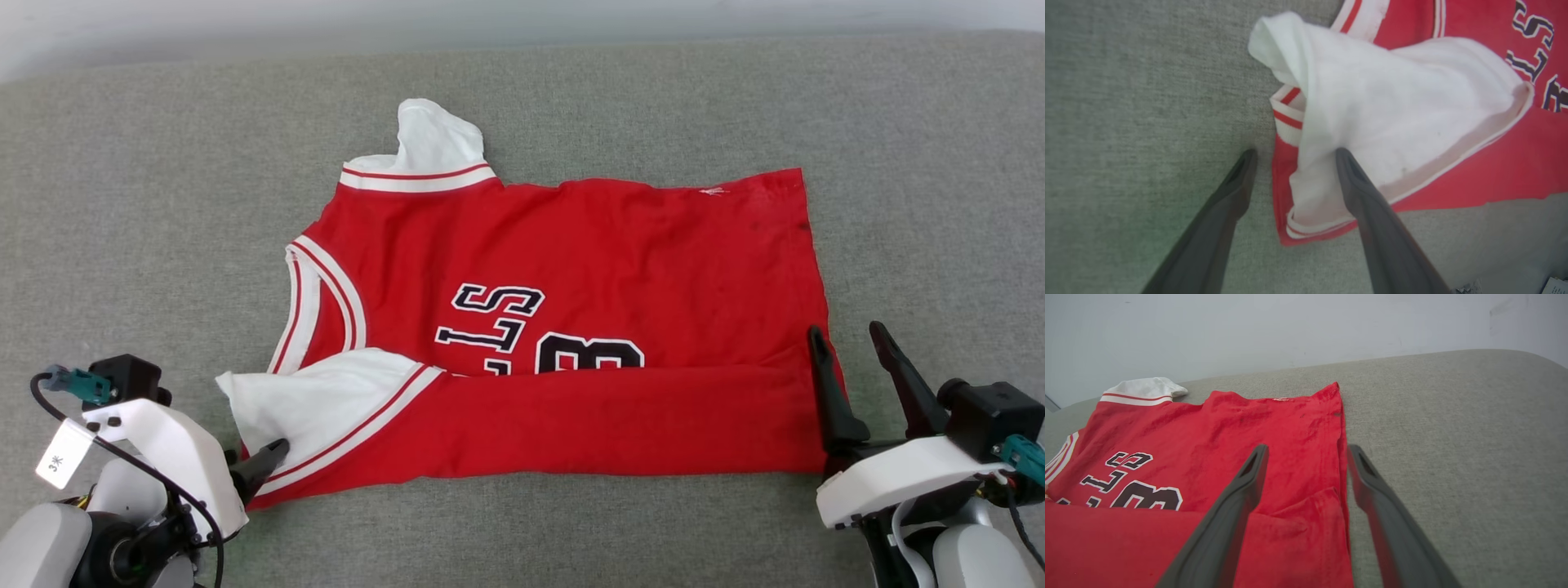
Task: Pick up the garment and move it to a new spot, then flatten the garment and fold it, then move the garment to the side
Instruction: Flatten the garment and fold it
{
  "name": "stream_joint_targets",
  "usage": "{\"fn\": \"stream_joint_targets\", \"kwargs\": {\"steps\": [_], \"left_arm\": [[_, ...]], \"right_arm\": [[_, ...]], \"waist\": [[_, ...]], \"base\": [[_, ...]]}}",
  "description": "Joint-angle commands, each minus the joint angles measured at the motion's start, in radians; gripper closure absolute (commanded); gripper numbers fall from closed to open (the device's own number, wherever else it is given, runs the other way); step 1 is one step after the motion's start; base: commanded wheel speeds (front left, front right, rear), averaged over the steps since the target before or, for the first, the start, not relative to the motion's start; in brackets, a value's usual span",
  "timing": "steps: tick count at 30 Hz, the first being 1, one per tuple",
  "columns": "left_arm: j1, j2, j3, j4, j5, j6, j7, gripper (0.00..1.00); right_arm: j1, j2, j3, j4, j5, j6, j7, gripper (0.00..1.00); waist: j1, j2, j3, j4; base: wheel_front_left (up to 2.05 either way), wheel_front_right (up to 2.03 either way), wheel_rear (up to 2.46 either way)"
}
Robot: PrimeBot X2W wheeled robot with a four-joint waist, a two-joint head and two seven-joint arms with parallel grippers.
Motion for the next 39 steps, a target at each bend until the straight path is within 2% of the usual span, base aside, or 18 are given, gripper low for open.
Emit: {"fn": "stream_joint_targets", "kwargs": {"steps": [1,3,4,5,10,12,15,17,25,29,34,39], "left_arm": [[0.016,-0.028,-0.033,0.036,-0.009,-0.014,0.013,0.00],[0.020,-0.039,-0.046,0.050,-0.013,-0.018,0.021,0.00],[0.022,-0.065,-0.068,0.074,-0.022,-0.034,0.029,0.58],[0.019,-0.075,-0.072,0.084,-0.029,-0.043,0.025,1.00],[-0.009,-0.084,-0.064,0.105,-0.029,-0.081,-0.014,1.00],[-0.015,-0.078,-0.056,0.104,-0.020,-0.088,-0.031,1.00],[-0.017,-0.070,-0.043,0.091,-0.008,-0.088,-0.053,1.00],[-0.014,-0.058,-0.030,0.076,-0.003,-0.083,-0.070,1.00],[0.006,-0.025,-0.010,-0.027,0.040,-0.053,-0.117,1.00],[-0.004,-0.025,-0.016,-0.081,0.052,-0.047,-0.120,1.00],[-0.030,-0.029,-0.023,-0.119,0.066,-0.049,-0.127,1.00],[-0.046,-0.041,-0.034,-0.123,0.077,-0.055,-0.140,1.00]], "right_arm": [[-0.014,0.003,-0.012,0.002,0.005,-0.001,0.003,0.00],[-0.016,0.003,-0.016,0.003,0.007,-0.001,0.003,0.00],[-0.019,0.004,-0.027,0.005,0.016,-0.001,0.014,0.00],[-0.021,0.004,-0.031,0.003,0.022,-0.001,0.020,0.00],[-0.029,-0.035,-0.021,-0.033,0.119,-0.001,0.047,0.00],[-0.020,-0.071,-0.029,-0.043,0.151,-0.001,0.067,0.00],[-0.006,-0.087,-0.040,-0.047,0.170,-0.001,0.113,0.00],[0.003,-0.114,-0.055,-0.048,0.174,-0.001,0.188,0.00],[0.036,-0.207,-0.044,-0.078,0.217,-0.001,0.606,0.00],[0.028,-0.221,-0.025,-0.091,0.224,-0.001,0.726,0.00],[-0.006,-0.213,0.022,-0.058,0.243,-0.001,0.766,0.00],[-0.009,-0.194,0.061,0.033,0.260,-0.001,0.818,0.00]], "waist": [[0.0000,0.0000,0.015,-0.008],[0.0000,0.0000,0.018,-0.009],[0.0000,0.0000,0.022,-0.011],[0.0000,0.0000,0.023,-0.010],[0.0000,0.0000,0.006,-0.003],[0.0000,0.0000,-0.011,0.000],[0.0000,0.0000,-0.030,0.004],[0.0000,0.0000,-0.047,0.007],[0.0000,0.0000,-0.088,0.026],[0.0000,0.0000,-0.071,0.042],[0.0000,0.0000,-0.025,0.060],[0.0000,0.0000,0.004,0.073]], "base": [[0.00,0.00,0.00],[0.00,0.00,0.00],[0.00,0.00,0.00],[0.00,0.00,0.00],[0.00,0.00,0.00],[0.00,0.00,0.00],[0.00,0.00,0.00],[0.00,0.00,0.00],[0.00,0.00,0.00],[0.00,0.00,0.00],[0.00,0.00,0.00],[0.00,0.00,0.00]]}}
